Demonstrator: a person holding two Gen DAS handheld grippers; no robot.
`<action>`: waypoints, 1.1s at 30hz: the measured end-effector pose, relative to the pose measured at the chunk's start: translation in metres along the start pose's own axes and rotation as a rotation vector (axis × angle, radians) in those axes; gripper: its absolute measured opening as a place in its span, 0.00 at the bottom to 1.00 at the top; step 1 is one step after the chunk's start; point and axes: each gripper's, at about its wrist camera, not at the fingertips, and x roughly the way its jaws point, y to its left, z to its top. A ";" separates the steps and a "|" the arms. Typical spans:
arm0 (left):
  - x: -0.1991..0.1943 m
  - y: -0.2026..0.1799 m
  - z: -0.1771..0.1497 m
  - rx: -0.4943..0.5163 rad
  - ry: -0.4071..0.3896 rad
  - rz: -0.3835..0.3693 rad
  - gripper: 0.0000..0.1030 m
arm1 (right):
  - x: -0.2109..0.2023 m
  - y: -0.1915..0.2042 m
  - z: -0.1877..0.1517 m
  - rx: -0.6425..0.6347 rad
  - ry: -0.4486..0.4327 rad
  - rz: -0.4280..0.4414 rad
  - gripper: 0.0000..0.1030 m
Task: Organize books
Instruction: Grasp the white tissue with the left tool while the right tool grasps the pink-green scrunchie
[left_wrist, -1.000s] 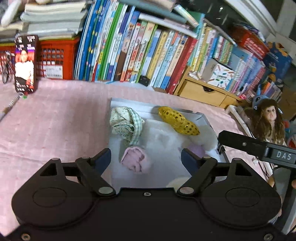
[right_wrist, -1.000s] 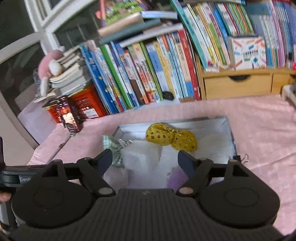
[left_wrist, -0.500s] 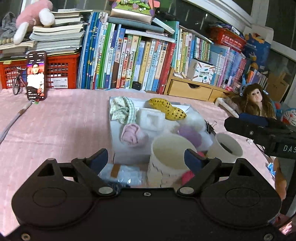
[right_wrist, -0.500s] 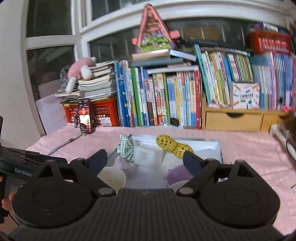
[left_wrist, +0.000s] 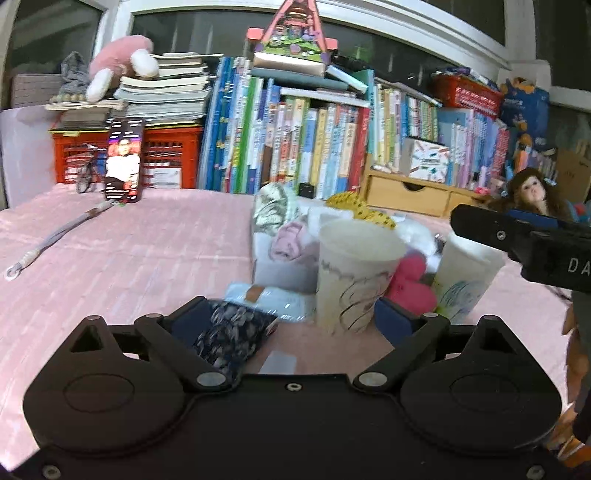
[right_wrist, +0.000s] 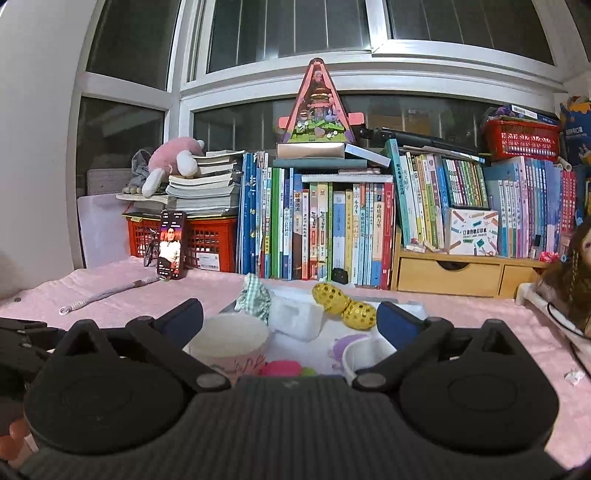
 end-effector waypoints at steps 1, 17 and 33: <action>0.000 0.000 -0.004 -0.005 -0.003 0.013 0.93 | 0.000 0.000 -0.004 0.005 0.005 -0.002 1.00; -0.004 -0.002 -0.046 0.004 -0.015 0.076 0.95 | 0.003 0.019 -0.041 -0.058 0.064 0.007 0.86; 0.000 -0.011 -0.050 0.052 0.021 0.075 0.80 | 0.018 0.025 -0.056 -0.108 0.127 -0.019 0.75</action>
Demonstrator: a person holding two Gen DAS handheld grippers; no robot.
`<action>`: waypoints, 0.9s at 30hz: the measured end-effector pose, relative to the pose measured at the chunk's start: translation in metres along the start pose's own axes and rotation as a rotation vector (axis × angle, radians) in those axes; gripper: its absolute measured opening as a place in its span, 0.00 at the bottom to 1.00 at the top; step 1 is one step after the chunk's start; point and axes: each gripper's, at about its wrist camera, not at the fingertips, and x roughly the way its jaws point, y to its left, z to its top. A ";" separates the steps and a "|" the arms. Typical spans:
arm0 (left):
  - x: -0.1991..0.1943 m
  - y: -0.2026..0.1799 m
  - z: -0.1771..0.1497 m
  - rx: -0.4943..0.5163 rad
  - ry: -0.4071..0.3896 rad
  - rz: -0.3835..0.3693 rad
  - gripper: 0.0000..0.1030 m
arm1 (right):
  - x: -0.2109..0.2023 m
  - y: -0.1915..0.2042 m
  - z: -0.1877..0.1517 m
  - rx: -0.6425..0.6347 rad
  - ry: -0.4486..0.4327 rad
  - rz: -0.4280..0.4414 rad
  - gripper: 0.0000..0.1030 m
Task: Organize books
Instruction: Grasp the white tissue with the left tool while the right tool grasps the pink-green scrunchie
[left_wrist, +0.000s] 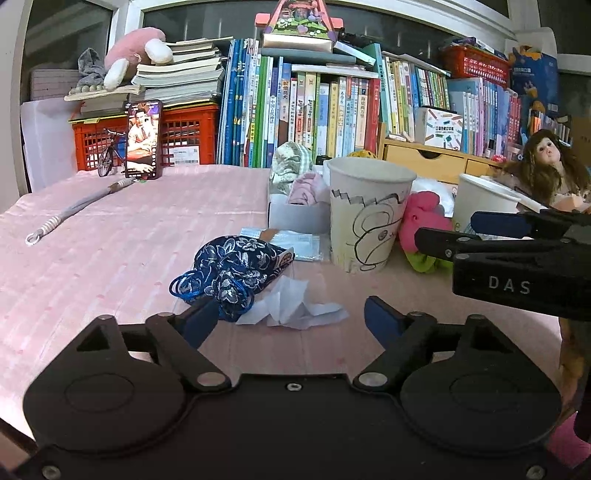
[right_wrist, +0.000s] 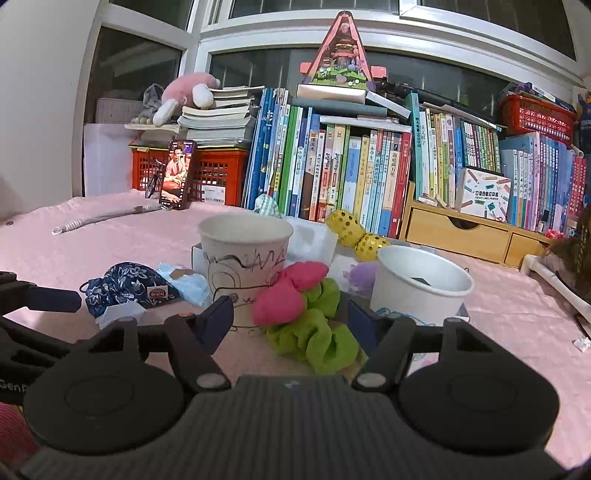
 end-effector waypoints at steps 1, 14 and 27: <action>0.000 0.000 0.000 0.003 -0.002 0.002 0.78 | 0.001 0.000 0.000 -0.003 0.002 -0.002 0.75; 0.004 -0.003 0.002 0.027 0.008 0.017 0.64 | 0.021 0.007 0.002 -0.024 0.067 0.012 0.71; 0.011 -0.002 0.007 0.020 0.033 0.006 0.60 | 0.033 0.006 0.006 -0.033 0.124 -0.015 0.70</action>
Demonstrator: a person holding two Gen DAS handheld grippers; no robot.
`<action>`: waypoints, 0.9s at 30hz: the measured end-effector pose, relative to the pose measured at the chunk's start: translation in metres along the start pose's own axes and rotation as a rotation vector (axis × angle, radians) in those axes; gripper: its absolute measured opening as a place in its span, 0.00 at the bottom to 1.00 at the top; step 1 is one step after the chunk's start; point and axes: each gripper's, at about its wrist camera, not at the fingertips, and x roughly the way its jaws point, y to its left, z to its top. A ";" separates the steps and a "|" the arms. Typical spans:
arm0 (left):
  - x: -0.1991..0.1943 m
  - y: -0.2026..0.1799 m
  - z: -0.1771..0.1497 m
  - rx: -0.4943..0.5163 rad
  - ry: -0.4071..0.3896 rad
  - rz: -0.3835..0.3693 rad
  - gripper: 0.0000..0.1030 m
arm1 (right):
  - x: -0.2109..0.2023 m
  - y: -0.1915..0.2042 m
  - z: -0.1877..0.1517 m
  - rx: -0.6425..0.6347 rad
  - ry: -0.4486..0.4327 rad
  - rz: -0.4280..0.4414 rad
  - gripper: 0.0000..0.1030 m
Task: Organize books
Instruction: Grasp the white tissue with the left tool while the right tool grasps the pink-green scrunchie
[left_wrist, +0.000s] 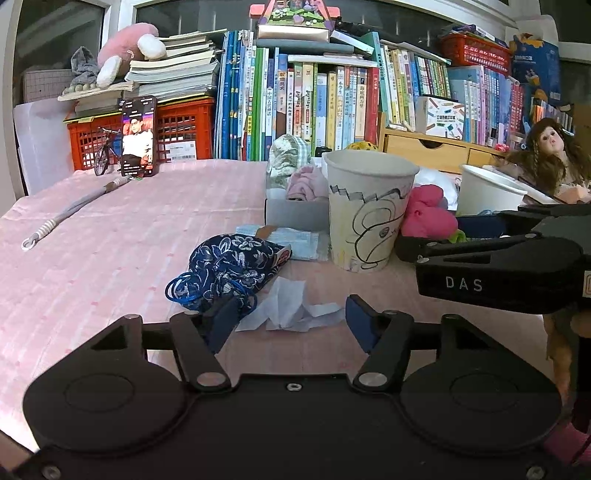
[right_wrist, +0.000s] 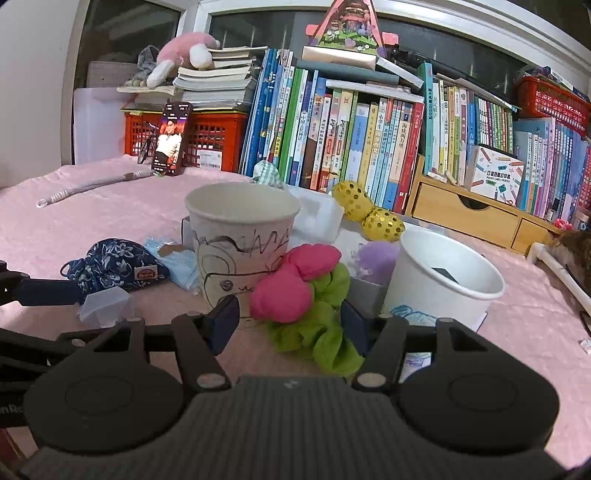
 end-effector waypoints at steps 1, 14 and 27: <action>0.000 0.000 0.000 0.001 0.001 0.001 0.60 | 0.001 0.000 0.000 -0.001 0.002 -0.001 0.70; 0.003 0.000 0.000 -0.009 -0.003 0.005 0.57 | 0.006 -0.001 0.001 0.001 0.022 -0.010 0.70; 0.001 0.002 -0.001 -0.007 -0.019 0.011 0.48 | 0.012 -0.001 0.003 0.001 0.044 -0.020 0.71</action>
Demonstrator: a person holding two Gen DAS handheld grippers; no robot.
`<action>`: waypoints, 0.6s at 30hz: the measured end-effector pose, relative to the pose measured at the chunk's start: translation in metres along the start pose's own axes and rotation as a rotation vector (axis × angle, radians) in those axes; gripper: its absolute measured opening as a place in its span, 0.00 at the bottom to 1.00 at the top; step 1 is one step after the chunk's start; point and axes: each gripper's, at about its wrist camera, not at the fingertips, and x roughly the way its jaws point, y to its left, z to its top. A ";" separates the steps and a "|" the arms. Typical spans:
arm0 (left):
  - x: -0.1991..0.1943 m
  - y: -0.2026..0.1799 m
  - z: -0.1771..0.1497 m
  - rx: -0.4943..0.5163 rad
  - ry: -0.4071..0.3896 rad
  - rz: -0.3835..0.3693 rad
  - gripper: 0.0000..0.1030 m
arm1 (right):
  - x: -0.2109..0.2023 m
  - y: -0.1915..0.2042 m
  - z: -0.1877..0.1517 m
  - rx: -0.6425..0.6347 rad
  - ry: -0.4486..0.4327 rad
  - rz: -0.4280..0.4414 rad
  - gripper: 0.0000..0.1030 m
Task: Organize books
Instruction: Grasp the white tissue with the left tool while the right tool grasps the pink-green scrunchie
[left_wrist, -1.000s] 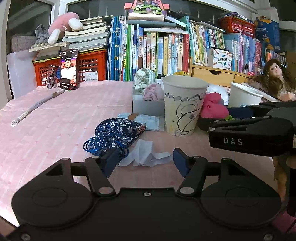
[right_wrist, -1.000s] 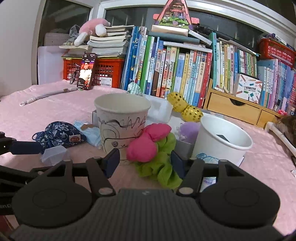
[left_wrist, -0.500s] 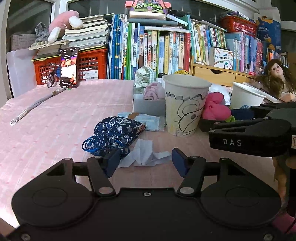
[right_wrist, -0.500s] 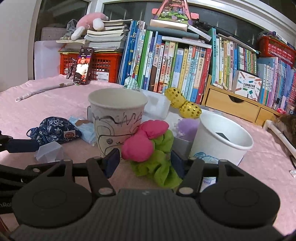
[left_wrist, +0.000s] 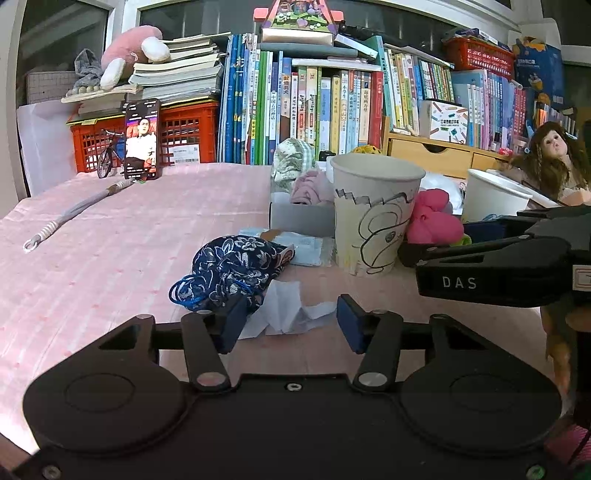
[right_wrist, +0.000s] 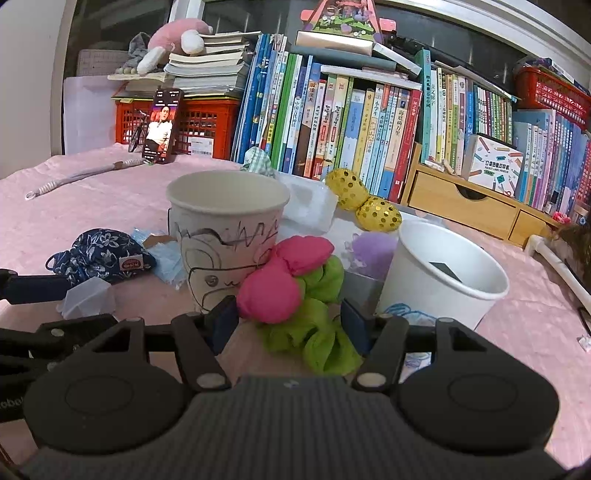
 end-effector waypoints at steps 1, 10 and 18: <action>-0.001 -0.001 0.000 0.002 -0.001 -0.001 0.46 | 0.000 0.000 0.000 0.000 0.000 -0.001 0.71; -0.010 -0.005 0.004 0.025 -0.036 -0.005 0.24 | 0.004 0.001 0.001 -0.007 0.019 0.014 0.54; -0.016 -0.006 0.009 0.017 -0.036 -0.016 0.10 | -0.010 -0.001 0.004 0.016 -0.012 0.031 0.40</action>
